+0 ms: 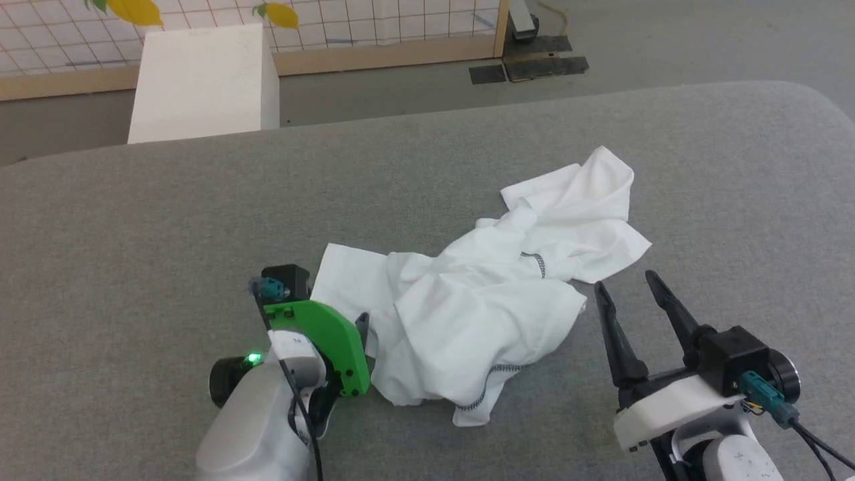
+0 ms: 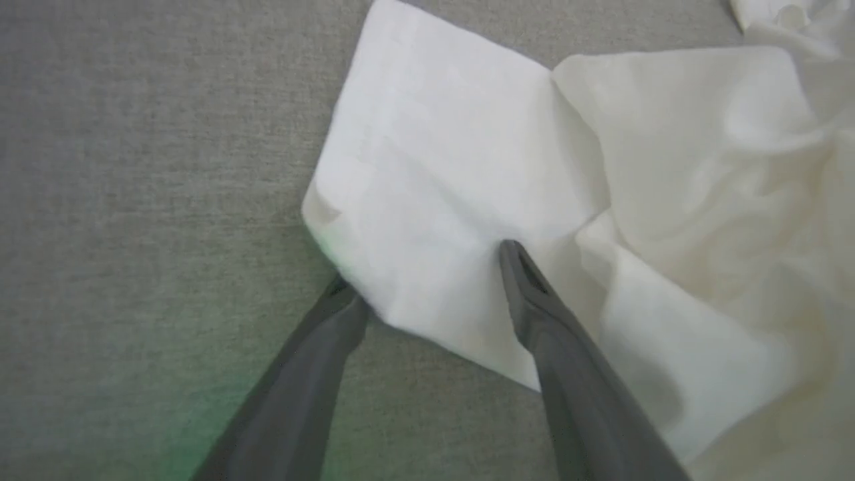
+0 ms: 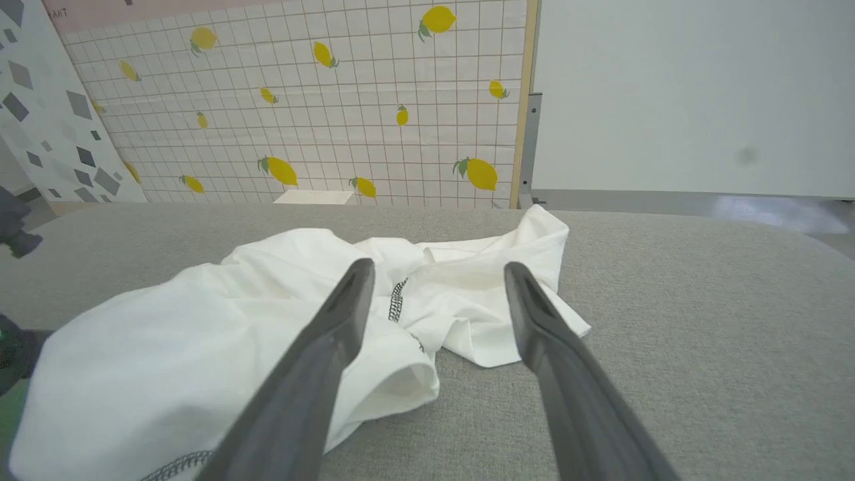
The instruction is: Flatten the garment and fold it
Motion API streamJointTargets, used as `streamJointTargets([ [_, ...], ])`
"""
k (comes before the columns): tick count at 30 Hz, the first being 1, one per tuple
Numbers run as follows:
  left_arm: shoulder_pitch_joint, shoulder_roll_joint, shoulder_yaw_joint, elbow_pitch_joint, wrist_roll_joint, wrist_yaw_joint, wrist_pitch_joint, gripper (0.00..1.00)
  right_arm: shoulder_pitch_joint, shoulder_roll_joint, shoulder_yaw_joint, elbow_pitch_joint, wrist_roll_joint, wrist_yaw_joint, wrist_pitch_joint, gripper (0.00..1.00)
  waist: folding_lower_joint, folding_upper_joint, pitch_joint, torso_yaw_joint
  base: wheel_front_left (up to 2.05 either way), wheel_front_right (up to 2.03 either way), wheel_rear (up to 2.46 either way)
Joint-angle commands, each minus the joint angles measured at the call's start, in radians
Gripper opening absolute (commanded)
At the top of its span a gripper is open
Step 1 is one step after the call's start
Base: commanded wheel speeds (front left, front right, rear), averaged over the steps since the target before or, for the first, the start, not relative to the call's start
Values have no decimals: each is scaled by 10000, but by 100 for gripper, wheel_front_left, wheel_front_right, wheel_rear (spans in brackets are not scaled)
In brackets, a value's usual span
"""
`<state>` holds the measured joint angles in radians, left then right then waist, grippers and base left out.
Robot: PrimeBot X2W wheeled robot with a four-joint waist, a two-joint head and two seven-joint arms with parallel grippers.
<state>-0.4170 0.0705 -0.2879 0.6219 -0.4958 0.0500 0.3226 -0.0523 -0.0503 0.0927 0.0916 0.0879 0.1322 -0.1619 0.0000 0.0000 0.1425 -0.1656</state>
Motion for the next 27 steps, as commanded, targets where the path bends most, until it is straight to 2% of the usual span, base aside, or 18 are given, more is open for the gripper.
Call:
streamJointTargets([
  [1,141,-199,-248,259,-68,-172,-16,0,-200,1,19,53,73,-15,-104,100,0,0,70,-21,0,0,0],
  [3,54,-155,-186,174,25,-121,-561,0,-239,1,11,109,103,-15,-132,100,0,0,58,23,0,0,0],
  [5,41,2,32,16,145,107,-1337,0,-264,1,-15,151,131,-15,-161,100,0,0,4,87,0,0,0],
  [8,285,427,609,-395,217,580,-2551,0,-235,1,-87,201,120,-15,-182,100,0,0,-126,211,0,0,0],
  [11,791,917,1322,-995,92,1022,-3335,0,-162,1,-211,204,96,-15,-182,100,0,0,-215,376,0,0,0],
  [14,1546,1524,2017,-1791,-28,1446,-3680,0,-88,1,-333,192,88,-15,-183,100,0,0,-247,605,0,0,0],
  [18,2588,2146,2726,-2714,-167,1937,-3604,0,-18,1,-454,126,54,-15,-133,100,0,0,-213,892,0,0,0],
  [20,3031,2329,2925,-3061,-253,2035,-3481,0,-5,1,-493,106,37,-15,-89,100,0,0,-202,1013,0,0,0],
  [21,3178,2360,2966,-3197,-357,1939,-3436,12,-10,1,-508,102,21,-15,-65,100,0,0,-196,1067,0,0,0],
  [22,3322,2305,3041,-3372,-542,1840,-3426,58,-14,1,-537,102,-6,-15,-31,100,0,0,-201,1145,0,0,0],
  [23,3442,2286,3037,-3504,-597,1782,-3425,100,-17,1,-542,112,-37,-15,17,100,0,0,-208,1193,0,0,0],
  [25,3648,2243,2939,-3813,-594,1664,-3521,100,-15,1,-610,118,-135,-15,173,100,0,0,-216,1315,0,0,0],
  [27,3749,2131,2876,-4253,-436,1597,-4135,100,-33,1,-867,154,-277,-15,462,100,0,0,-224,1451,0,0,0],
])
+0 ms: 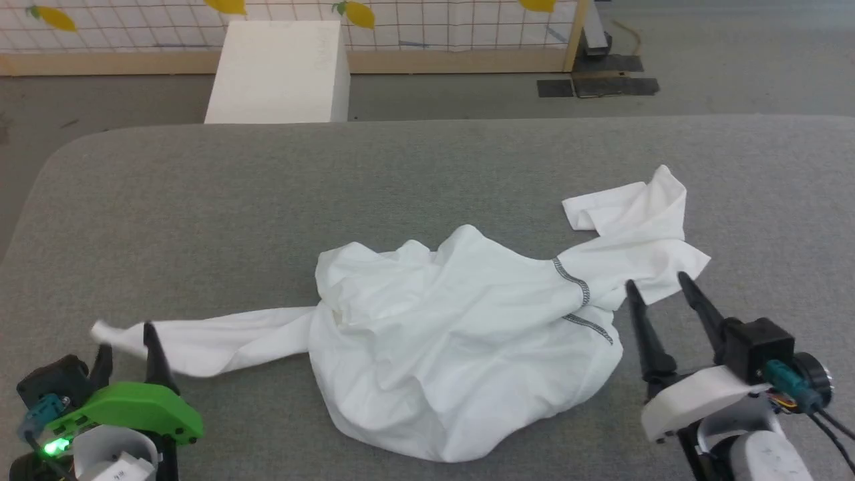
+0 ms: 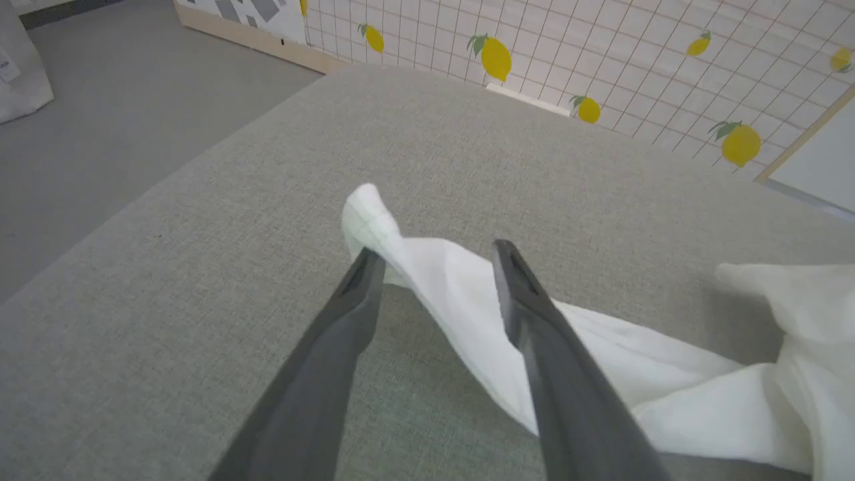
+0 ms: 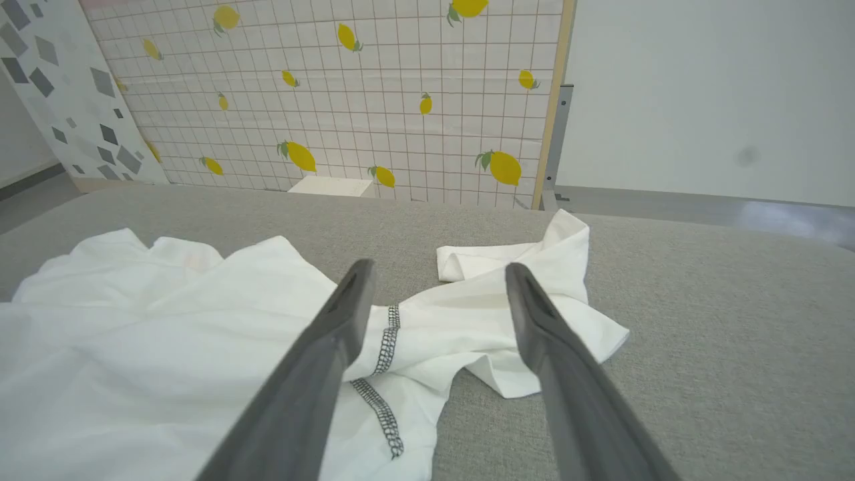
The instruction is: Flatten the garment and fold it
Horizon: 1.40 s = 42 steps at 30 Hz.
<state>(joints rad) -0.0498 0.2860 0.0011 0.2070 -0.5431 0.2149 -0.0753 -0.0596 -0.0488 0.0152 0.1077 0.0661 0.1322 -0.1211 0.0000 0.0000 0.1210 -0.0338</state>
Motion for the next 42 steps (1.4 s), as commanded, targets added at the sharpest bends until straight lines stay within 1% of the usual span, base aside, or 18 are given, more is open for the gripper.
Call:
streamJointTargets([
  [1,94,-77,-35,-241,117,-94,-490,100,19,-14,-269,35,-101,-15,225,100,0,0,-3,184,0,0,0],
  [2,97,-168,-56,-360,186,-165,-927,100,-30,-14,-468,97,-163,-15,472,100,0,0,10,250,0,0,0],
  [4,74,-351,-165,-529,434,-213,-1463,100,-188,-14,-787,248,-402,-15,975,100,0,0,27,370,0,0,0],
  [6,10,-557,-276,-676,693,-300,-1720,100,-401,-14,-1017,488,-504,-15,1599,100,0,0,71,487,0,0,0],
  [11,-246,-1109,-618,-1276,1653,-504,-1856,100,-1177,-14,-1204,1360,-685,-15,3425,100,0,0,342,770,0,0,0],
  [13,-378,-1359,-626,-1586,2005,-671,-1859,100,-1564,-14,-1194,1676,-748,-15,4056,100,0,0,526,898,0,0,0],
  [18,-700,-1760,-586,-1401,2432,-1211,-1862,100,-2360,-14,-1144,2388,-917,-15,5271,100,0,0,980,1169,0,0,0],
  [21,-772,-1929,-463,-1362,2608,-1357,-1863,100,-2637,-14,-1057,2768,-1107,-15,6123,100,0,0,1163,1231,0,0,0],
  [23,-806,-2005,-377,-1261,2715,-1419,-1863,100,-2747,-14,-958,2966,-1231,-15,6596,23,0,0,1209,1253,0,0,0],
  [24,-844,-2039,-294,-1205,2756,-1496,-1863,100,-2782,-14,-924,2956,-1166,-15,6761,0,0,0,1211,1251,0,0,0],
  [27,-869,-2107,-88,-1190,2852,-1574,-1864,100,-2863,-14,-1373,2503,-1113,-15,6305,0,0,0,1133,1191,0,0,0],
  [30,-818,-2166,86,-1161,2927,-1622,-1864,100,-2698,-14,-2344,1916,-1170,-15,5692,0,0,0,926,1102,0,0,0],
  [32,-743,-2203,169,-1112,2963,-1672,-1864,100,-2429,-14,-3279,1361,-1270,-15,5330,0,0,0,763,1001,0,0,0],
  [36,-627,-2248,252,-1031,3025,-1789,-1864,100,-1753,-14,-5024,325,-1429,-15,4989,0,0,0,495,774,0,0,0],
  [37,-596,-2271,305,-1006,3068,-1851,-1864,100,-1235,-14,-6279,-254,-1526,-15,4900,0,0,0,358,631,0,0,0],
  [38,-589,-2279,328,-1011,3077,-1872,-1864,100,-1033,-14,-6732,-377,-1594,-15,4908,0,0,0,325,580,0,0,0],
  [40,-562,-2291,357,-999,3100,-1904,-1864,100,-683,-14,-7373,-431,-1625,-15,5057,0,0,0,262,482,0,0,0],
  [42,-537,-2302,390,-994,3116,-1927,-1865,100,-362,-14,-7738,-299,-1553,-15,5224,0,0,0,223,378,0,0,0],
])
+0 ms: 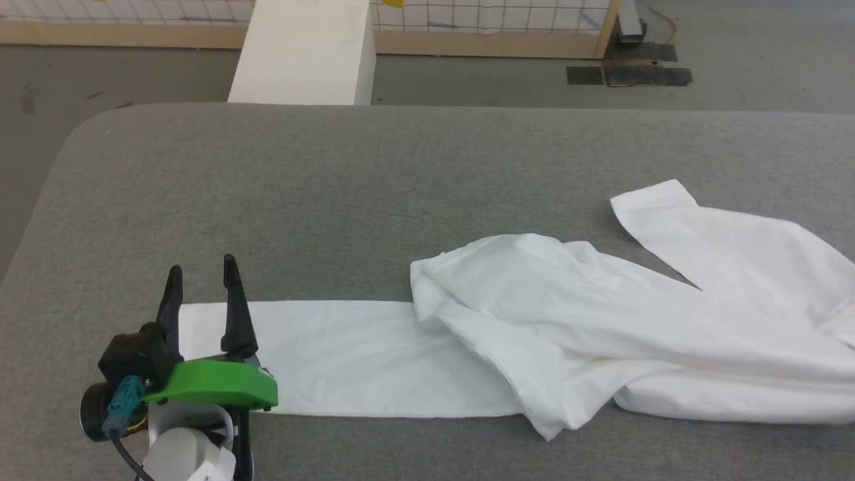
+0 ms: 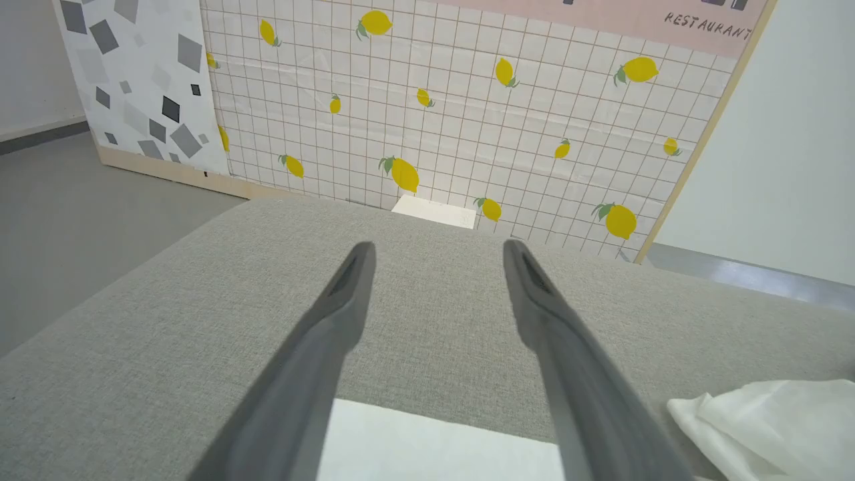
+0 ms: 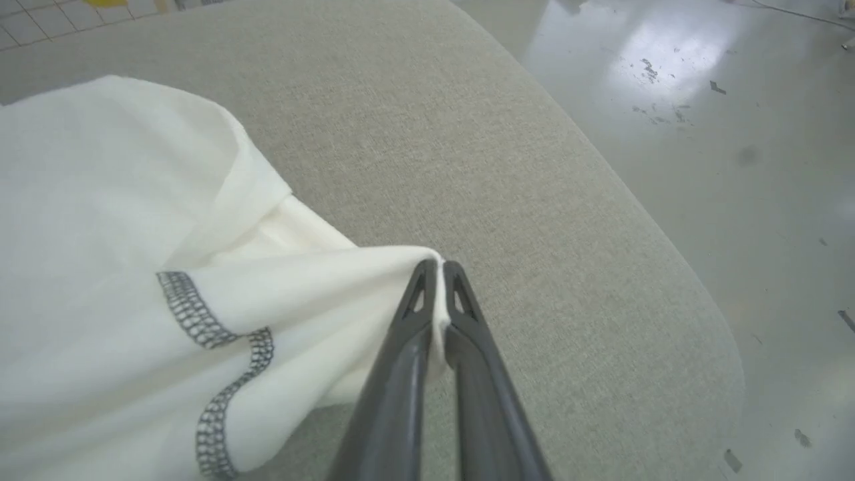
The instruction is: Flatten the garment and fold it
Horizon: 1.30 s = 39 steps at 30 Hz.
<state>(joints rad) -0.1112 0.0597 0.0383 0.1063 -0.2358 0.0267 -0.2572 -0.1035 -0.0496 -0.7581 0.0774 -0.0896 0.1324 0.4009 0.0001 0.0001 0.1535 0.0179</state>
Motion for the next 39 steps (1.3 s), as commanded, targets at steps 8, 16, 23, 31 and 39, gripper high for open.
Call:
streamJointTargets([
  [8,134,-69,31,-20,99,-166,-45,100,456,-6,1814,-511,938,-17,-2246,100,-1,-1,-226,-404,0,0,0],
  [16,5,-85,-185,-5,123,-291,-45,100,352,-440,6990,-873,1605,-17,-2720,100,-1,-1,-178,-146,0,0,0],
  [23,-114,-91,-283,48,62,-311,-45,100,-477,-1604,9769,-119,2143,-17,-903,100,-1,-1,-7,319,0,0,0],
  [31,-172,-93,-494,51,-77,-269,-45,100,-1322,-1936,10470,706,2208,-17,602,0,-1,-1,93,667,0,0,0],
  [39,-256,-94,-626,1,-101,-234,-45,100,-2138,-2160,10389,445,2432,-17,1066,0,-1,-1,257,818,0,0,0],
])
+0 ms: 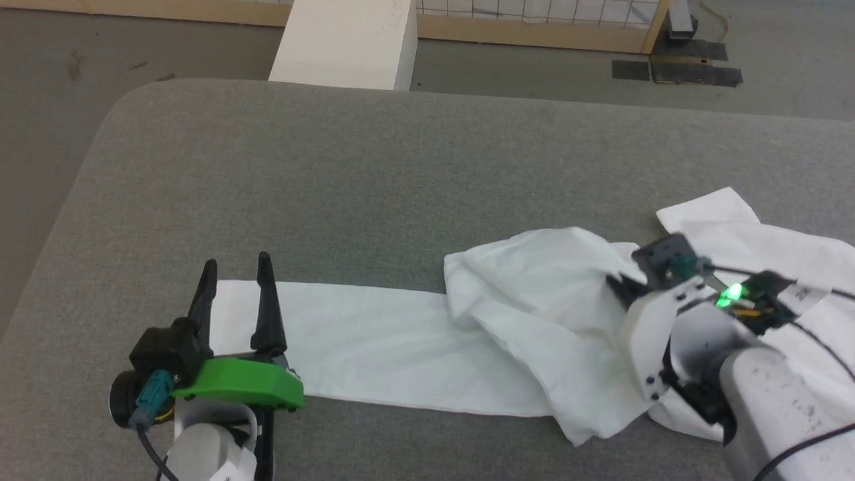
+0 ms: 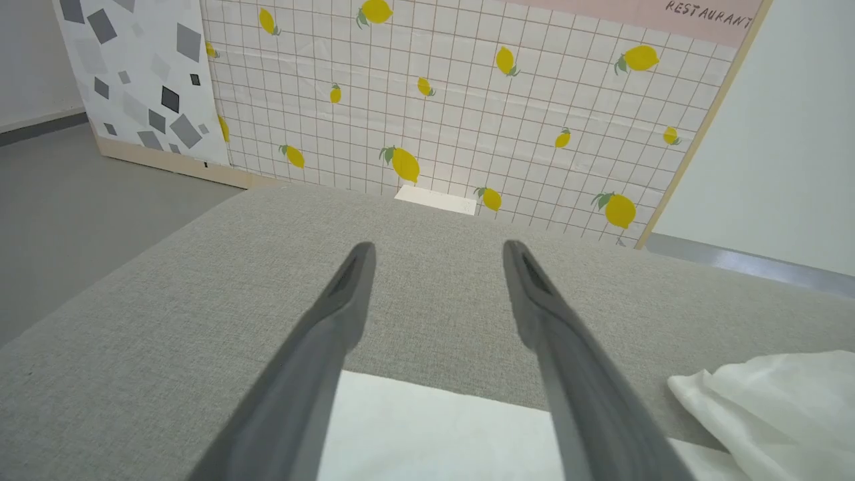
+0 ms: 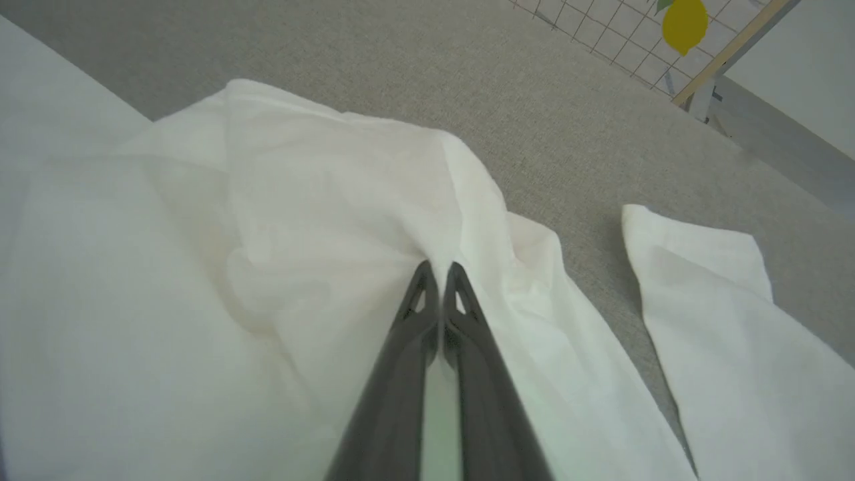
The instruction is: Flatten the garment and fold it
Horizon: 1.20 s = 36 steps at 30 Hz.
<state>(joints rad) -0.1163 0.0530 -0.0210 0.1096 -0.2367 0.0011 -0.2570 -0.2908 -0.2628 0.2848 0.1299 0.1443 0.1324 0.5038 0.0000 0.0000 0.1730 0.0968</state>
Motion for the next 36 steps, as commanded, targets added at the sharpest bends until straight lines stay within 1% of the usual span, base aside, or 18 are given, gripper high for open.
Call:
streamJointTargets([
  [1,-233,-27,-63,-44,-93,20,-47,100,-442,-49,-54,-124,147,-17,100,0,0,0,127,51,0,0,0],
  [4,-410,-27,-133,-115,-117,17,-47,100,-1448,-70,-455,-173,496,-17,168,0,0,0,438,119,0,0,0],
  [6,-571,-27,-186,-151,-138,6,-47,100,-2309,-118,-902,75,521,-17,128,0,0,0,689,195,0,0,0],
  [8,-737,-27,-305,-166,-177,-3,-47,100,-3191,-192,-1480,599,313,-17,-17,0,0,0,929,335,0,0,0],
  [10,-897,-27,-433,-172,-237,2,-47,100,-4012,-118,-2218,1298,87,-17,-223,0,0,0,1171,493,0,0,0],
  [13,-1136,-27,-651,-175,-342,24,-47,100,-4960,-195,-3208,2456,-730,-17,-493,0,0,0,1491,768,0,0,0],
  [15,-1247,-27,-793,-164,-412,52,-47,100,-5257,-132,-3629,3091,-1109,-17,-514,0,0,0,1631,928,0,0,0],
  [17,-1319,-27,-902,-159,-472,93,-47,100,-5392,-76,-3834,3573,-1288,-17,-525,0,0,0,1735,1033,0,0,0],
  [22,-1321,-27,-999,-105,-500,156,-47,100,-5179,90,-4005,4321,-1111,-17,-811,0,0,0,1752,1003,0,0,0],
  [23,-1297,-28,-995,-79,-487,148,-47,100,-5046,150,-4012,4395,-978,-17,-941,33,0,0,1701,948,0,0,0],
  [24,-1283,-28,-999,-55,-468,137,-47,100,-4917,194,-4008,4426,-863,-17,-1056,43,0,0,1640,895,0,0,0],
  [25,-1261,-28,-1014,-22,-444,109,-47,100,-4720,237,-3991,4420,-714,-17,-1202,100,0,0,1549,829,0,0,0],
  [28,-1189,-28,-983,84,-334,-15,-47,100,-4067,415,-4003,4098,-220,-17,-1799,100,0,0,1228,586,0,0,0],
  [30,-1101,-28,-996,176,-226,-148,-47,100,-3406,582,-3949,3550,112,-17,-2372,100,0,0,941,384,0,0,0],
  [36,-834,-20,-1328,547,-74,-607,-47,100,-840,1061,-3739,1130,571,-17,-4089,100,0,0,188,-342,0,0,0],
])
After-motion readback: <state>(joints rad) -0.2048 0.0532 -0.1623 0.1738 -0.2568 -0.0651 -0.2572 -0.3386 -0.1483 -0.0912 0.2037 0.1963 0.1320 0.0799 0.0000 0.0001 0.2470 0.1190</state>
